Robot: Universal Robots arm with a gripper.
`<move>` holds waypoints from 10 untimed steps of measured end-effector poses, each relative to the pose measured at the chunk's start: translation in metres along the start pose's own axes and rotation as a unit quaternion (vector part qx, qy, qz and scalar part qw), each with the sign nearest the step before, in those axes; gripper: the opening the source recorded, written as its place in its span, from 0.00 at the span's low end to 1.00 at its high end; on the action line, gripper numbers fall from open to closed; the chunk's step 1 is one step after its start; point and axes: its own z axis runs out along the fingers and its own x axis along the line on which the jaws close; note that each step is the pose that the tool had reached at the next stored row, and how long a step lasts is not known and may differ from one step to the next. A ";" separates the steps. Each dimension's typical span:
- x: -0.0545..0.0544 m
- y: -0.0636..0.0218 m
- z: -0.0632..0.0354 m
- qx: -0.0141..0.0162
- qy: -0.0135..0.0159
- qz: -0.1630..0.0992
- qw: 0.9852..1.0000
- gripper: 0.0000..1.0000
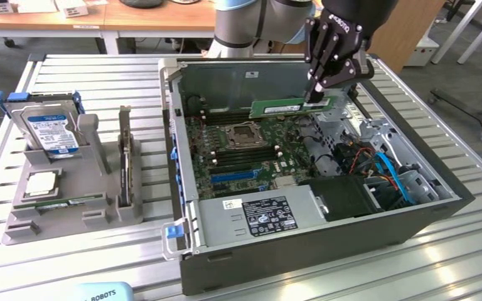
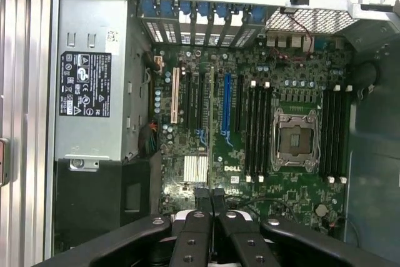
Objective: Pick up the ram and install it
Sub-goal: 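Pick up the ram and move it above insertion slot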
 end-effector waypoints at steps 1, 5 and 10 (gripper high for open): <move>0.000 -0.0013 -0.0001 0.000 0.000 0.000 1.000 0.12; 0.000 -0.0062 -0.0003 0.000 0.000 0.000 1.000 0.12; 0.000 -0.0082 -0.0004 0.000 0.000 0.000 1.000 0.12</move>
